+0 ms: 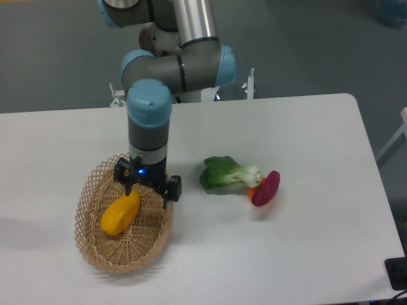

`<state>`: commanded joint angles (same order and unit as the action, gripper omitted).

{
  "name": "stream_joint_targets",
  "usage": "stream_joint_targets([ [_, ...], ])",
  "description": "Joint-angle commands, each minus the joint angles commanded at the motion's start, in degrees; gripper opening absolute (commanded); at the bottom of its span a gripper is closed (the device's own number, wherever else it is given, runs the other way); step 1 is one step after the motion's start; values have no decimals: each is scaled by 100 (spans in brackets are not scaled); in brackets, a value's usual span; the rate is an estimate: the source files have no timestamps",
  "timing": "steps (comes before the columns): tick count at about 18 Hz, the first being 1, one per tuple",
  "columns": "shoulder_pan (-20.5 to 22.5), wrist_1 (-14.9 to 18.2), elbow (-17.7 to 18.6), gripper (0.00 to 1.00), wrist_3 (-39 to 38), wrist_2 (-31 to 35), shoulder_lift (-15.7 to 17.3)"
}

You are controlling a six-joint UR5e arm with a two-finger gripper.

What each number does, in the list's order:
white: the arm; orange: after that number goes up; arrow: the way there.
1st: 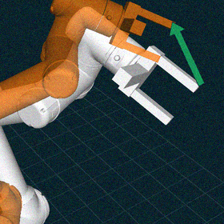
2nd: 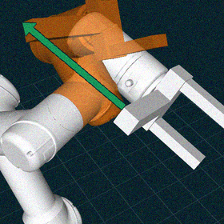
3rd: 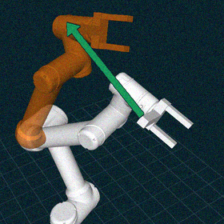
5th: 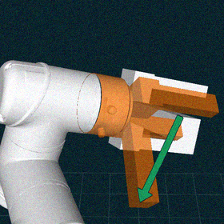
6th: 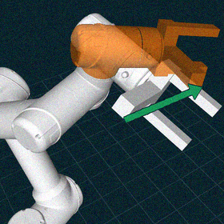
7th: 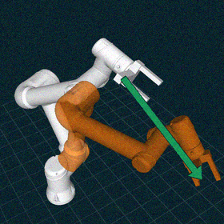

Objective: Pick up the mango from the basket
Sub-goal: 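Move the open gripper over the wicker basket and lower onto the yellow mango, then close the gripper on the yellow mango and lift it from the basket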

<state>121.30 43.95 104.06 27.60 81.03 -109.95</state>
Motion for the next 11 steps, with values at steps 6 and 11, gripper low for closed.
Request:
stream_joint_targets([
  [6,-369,-62,53,100,9,333,-238],
  [11,-396,-70,44,100,0,378,-378],
])
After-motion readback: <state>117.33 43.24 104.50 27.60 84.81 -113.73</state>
